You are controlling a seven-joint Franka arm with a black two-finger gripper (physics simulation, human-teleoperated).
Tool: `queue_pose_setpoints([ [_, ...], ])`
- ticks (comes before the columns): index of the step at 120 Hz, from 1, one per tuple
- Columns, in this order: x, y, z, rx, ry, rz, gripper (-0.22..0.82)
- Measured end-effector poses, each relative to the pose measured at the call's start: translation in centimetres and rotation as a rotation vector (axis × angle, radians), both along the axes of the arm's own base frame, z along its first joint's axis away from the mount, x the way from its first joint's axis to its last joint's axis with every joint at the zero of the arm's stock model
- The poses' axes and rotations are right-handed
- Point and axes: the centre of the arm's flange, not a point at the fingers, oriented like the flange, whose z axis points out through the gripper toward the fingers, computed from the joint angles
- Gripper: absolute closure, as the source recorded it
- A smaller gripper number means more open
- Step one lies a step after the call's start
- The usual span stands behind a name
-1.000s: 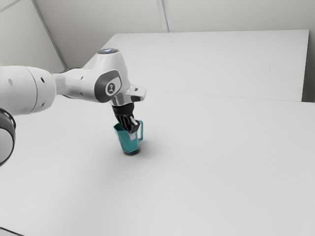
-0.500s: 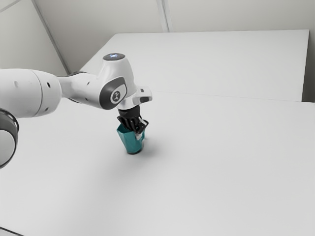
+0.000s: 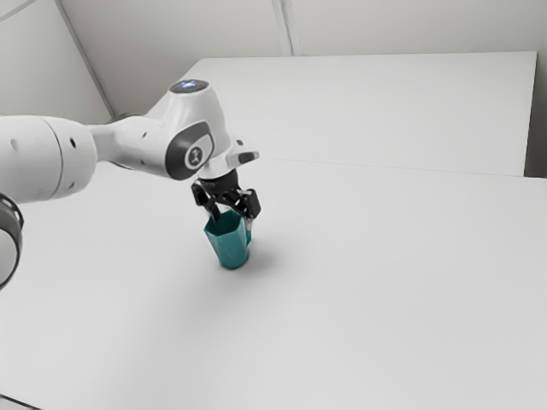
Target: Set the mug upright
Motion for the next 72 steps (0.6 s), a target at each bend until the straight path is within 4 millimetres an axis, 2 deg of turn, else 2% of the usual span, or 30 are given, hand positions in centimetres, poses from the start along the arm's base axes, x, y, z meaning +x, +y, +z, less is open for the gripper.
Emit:
queue_pose_setpoints([
  [12, 0.0, 0.3, 2.3, 0.000, -0.027, 0.015, 0.05],
  [29, 0.3, 1.0, 7.1, 0.001, -0.078, 0.028, 0.03],
  [50, -0.2, 3.2, 13.4, 0.019, -0.114, 0.033, 0.01],
  [72, -1.4, 5.5, 18.5, 0.032, -0.116, 0.041, 0.00],
])
